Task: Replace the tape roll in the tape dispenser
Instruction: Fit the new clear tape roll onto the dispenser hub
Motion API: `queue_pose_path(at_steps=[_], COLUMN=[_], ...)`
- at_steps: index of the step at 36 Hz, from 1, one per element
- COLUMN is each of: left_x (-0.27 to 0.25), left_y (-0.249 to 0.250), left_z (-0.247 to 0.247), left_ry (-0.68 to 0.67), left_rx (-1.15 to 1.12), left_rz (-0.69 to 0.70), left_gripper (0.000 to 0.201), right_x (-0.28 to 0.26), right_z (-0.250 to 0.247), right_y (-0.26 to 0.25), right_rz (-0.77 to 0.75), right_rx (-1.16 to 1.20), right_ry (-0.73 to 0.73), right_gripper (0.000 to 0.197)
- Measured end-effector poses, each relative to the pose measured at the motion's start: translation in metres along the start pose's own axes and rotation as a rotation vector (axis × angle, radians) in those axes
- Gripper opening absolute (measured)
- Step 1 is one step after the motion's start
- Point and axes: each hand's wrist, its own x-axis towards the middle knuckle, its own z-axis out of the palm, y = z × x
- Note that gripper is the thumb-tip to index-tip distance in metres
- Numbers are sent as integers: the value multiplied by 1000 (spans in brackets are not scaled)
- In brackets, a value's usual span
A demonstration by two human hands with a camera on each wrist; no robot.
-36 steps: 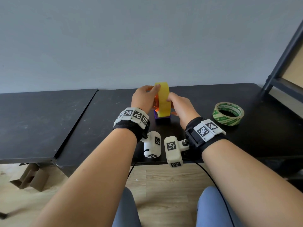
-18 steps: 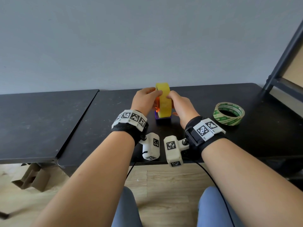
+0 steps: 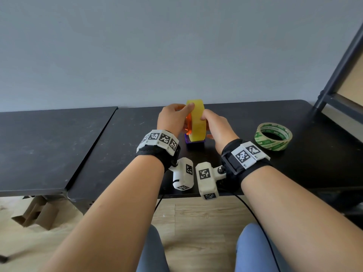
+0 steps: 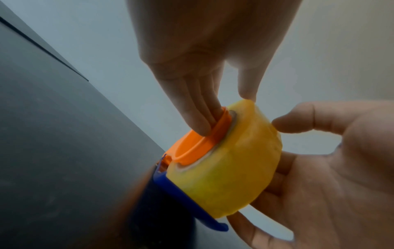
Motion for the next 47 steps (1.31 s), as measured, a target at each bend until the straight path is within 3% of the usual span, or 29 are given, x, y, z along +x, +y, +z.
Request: queue_pose_path(at_steps=[7, 15, 27, 30, 36, 41, 47], left_x=[3, 5, -1, -3, -3, -2, 0], left_y=[-1, -4, -1, 0, -2, 2, 2], left_z=[1, 2, 4, 1, -2, -1, -1], left_ry=[18, 49, 53, -1, -26, -7, 7], left_rx=[67, 76, 72, 1, 15, 59, 45], left_rz=[24, 22, 20, -7, 13, 7, -21], left_gripper=[43, 49, 51, 35, 50, 48, 46], right_x=[-3, -4, -6, -7, -6, -6, -8], right_z=[-1, -1, 0, 1, 1, 0, 0], right_y=[-1, -1, -1, -1, -1, -2, -2], right_rz=[-11, -19, -10, -9, -6, 5, 0], right_rx=[-29, -65, -67, -56, -55, -61, -47], right_ry=[-1, -8, 0, -2, -18, -19, -35], right_gripper=[10, 3, 16, 10, 15, 31, 28])
